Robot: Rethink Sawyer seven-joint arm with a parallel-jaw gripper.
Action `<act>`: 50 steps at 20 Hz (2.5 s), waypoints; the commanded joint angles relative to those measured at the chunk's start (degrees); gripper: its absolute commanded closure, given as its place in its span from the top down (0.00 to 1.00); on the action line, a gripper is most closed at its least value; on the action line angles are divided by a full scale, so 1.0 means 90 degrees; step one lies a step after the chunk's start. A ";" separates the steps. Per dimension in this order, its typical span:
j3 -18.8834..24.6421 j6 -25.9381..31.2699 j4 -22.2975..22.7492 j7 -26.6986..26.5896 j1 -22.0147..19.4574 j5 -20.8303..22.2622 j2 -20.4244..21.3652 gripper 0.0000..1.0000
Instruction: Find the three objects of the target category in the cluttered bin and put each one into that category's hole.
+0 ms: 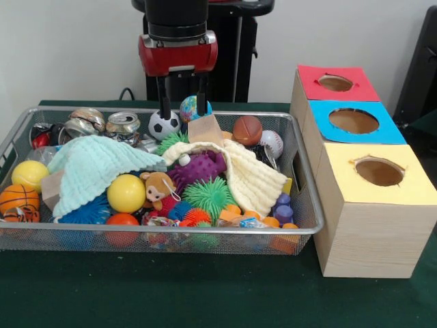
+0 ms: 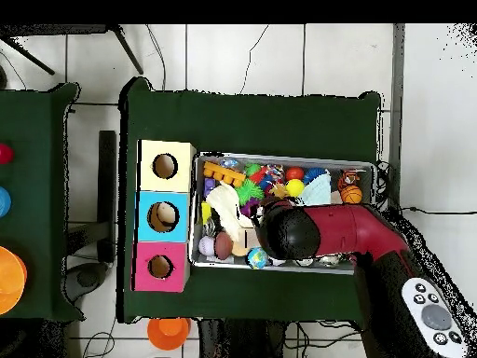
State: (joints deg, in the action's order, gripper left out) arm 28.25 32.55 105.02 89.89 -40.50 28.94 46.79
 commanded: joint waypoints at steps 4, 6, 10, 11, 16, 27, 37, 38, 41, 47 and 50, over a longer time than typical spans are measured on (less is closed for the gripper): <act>0.0295 0.0932 -0.0738 -0.1205 0.0182 0.0543 -0.0465 1.00; 0.0301 0.0992 -0.0807 -0.1330 0.0144 0.0570 -0.0510 1.00; 0.0317 0.1041 -0.0966 -0.1433 0.0084 0.0560 -0.0708 1.00; 0.0306 0.1098 -0.1149 -0.1445 0.0132 0.0580 -0.0850 1.00; 0.0254 0.1104 -0.1407 -0.1374 0.0286 0.0720 -0.1054 1.00; 0.0098 0.0747 -0.1504 -0.1103 0.0407 0.1200 -0.1348 1.00; -0.0091 0.0905 -0.1868 -0.1091 0.0573 0.1643 -0.1615 1.00; -0.0098 0.0927 -0.1889 -0.1095 0.0579 0.1671 -0.1634 1.00; -0.0140 0.0931 -0.1959 -0.1037 0.0622 0.1780 -0.1673 1.00; -0.0175 0.0870 -0.1998 -0.0999 0.0672 0.1913 -0.1678 1.00; -0.0185 0.0867 -0.1992 -0.0972 0.0695 0.1949 -0.1661 1.00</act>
State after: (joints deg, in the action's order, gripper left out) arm 27.78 35.54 90.02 89.89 -34.96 42.55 33.82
